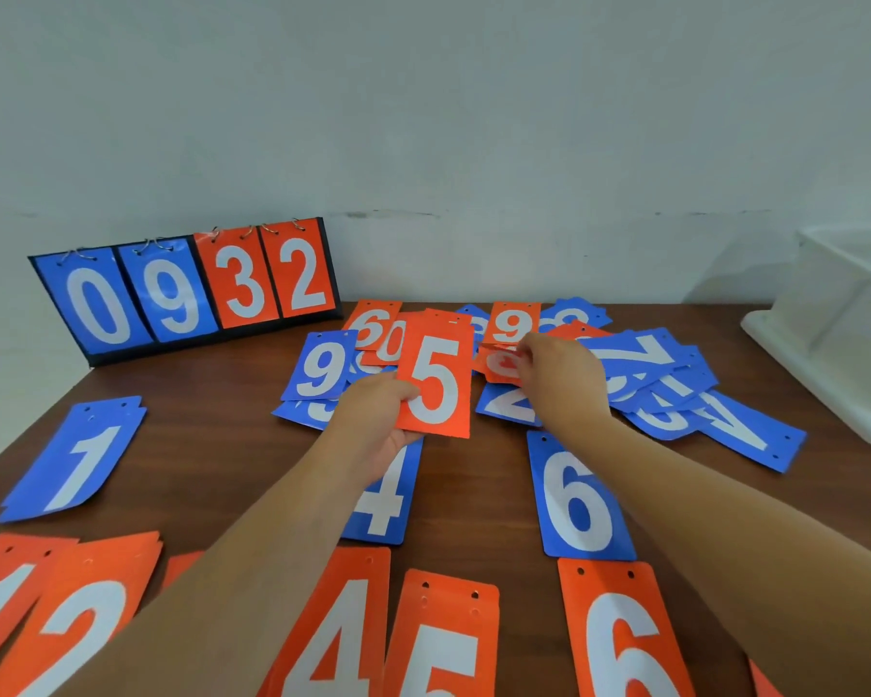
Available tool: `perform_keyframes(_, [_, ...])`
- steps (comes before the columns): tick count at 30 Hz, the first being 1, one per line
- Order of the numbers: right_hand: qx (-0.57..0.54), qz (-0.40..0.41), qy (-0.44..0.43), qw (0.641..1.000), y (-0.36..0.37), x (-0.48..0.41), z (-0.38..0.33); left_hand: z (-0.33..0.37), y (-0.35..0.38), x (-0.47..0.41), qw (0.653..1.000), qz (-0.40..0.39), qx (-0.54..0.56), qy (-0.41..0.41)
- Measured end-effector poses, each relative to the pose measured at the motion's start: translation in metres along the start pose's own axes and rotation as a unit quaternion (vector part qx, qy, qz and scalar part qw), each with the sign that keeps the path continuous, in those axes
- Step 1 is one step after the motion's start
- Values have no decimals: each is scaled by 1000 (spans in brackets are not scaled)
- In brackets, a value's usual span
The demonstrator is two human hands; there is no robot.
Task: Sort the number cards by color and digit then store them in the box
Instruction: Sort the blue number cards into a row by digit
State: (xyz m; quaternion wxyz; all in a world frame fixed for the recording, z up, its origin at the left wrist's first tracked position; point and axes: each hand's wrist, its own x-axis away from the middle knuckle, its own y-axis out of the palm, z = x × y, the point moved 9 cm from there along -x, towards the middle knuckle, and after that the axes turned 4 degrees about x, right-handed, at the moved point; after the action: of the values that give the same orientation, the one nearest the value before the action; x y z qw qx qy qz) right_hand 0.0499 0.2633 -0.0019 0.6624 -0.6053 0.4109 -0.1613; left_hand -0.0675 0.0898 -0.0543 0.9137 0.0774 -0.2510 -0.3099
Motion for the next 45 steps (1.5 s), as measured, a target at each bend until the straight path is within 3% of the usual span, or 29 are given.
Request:
perform_keyframes(5, [-214, 122, 21, 969, -76, 46, -4, 3, -1, 33, 1000, -17, 19, -17])
perform_keyframes(10, [-258, 177, -139, 940, -111, 123, -35, 1, 8, 88, 992, -45, 113, -29])
perform_keyframes(14, [-324, 118, -144, 928, -113, 174, -30, -14, 10, 130, 989, -75, 126, -19])
perform_keyframes(19, [-383, 45, -125, 914, -117, 226, -17, -38, 5, 167, 995, -88, 24, 50])
perform_keyframes(22, [-444, 14, -31, 895, -116, 248, 3, -47, 2, 189, 993, -70, -21, 95])
perform_keyframes(25, [-563, -26, 173, 808, -101, 262, 35, -61, 11, 212, 988, -98, -48, 110])
perform_keyframes(27, [-594, -53, 215, 773, -96, 271, 42, -71, 21, 226, 985, -123, -58, 109])
perform_keyframes(31, [-584, -35, 206, 785, -101, 283, 58, -89, 38, 243, 980, -137, -90, 111])
perform_keyframes(34, [-584, -42, 251, 770, -101, 291, 81, -103, 54, 249, 984, -146, -65, 72])
perform_keyframes(39, [-549, -4, 264, 793, -126, 296, 142, -117, 79, 244, 989, -128, -54, 46])
perform_keyframes(42, [-458, 47, 312, 831, -142, 297, 201, -128, 97, 241, 989, -121, -73, 33])
perform_keyframes(45, [-353, 43, 353, 865, -141, 298, 256, -142, 116, 243, 989, -131, -70, 2])
